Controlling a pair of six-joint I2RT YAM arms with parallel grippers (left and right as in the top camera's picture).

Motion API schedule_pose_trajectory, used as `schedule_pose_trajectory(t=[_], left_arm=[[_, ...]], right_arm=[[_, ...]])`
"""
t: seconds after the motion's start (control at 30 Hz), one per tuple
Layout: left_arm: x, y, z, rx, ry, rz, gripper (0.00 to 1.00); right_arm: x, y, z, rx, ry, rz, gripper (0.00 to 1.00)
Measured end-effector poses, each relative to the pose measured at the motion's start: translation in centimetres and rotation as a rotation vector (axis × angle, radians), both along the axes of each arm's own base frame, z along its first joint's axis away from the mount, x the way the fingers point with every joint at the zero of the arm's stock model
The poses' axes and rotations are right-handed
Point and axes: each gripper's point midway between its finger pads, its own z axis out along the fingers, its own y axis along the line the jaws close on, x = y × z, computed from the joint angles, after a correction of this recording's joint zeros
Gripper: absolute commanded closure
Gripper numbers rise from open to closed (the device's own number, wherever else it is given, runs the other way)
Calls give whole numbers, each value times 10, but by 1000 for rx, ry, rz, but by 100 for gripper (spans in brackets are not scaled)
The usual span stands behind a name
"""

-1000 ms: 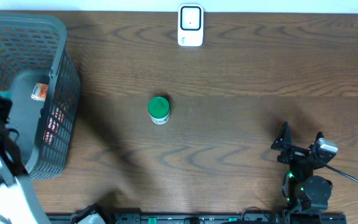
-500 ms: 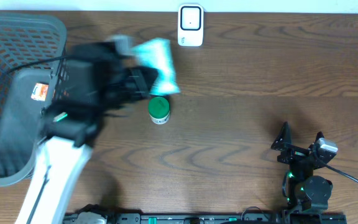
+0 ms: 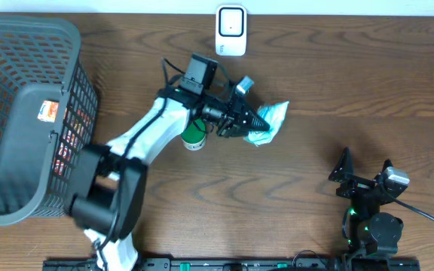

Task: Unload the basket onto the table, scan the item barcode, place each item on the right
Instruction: 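Carry the wipes pack to the scanner and hold it beneath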

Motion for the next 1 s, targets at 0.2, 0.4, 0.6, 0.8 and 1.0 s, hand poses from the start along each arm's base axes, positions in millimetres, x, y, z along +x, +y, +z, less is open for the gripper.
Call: schedule_pose_trajectory(t=[0.2, 0.4, 0.6, 0.8, 1.0], left_arm=[[-5, -1, -12, -9, 193, -28, 92], [-4, -1, -11, 10, 253, -16, 92], [29, 5, -63, 268, 97, 185, 92], [68, 45, -126, 705, -103, 443, 92], [73, 51, -142, 902, -275, 506, 83]], right_arm=[[0, 0, 0, 0, 0, 0, 1], [0, 0, 0, 0, 0, 0, 1], [0, 0, 0, 0, 0, 0, 1], [0, 0, 0, 0, 0, 0, 1], [0, 0, 0, 0, 0, 0, 1]])
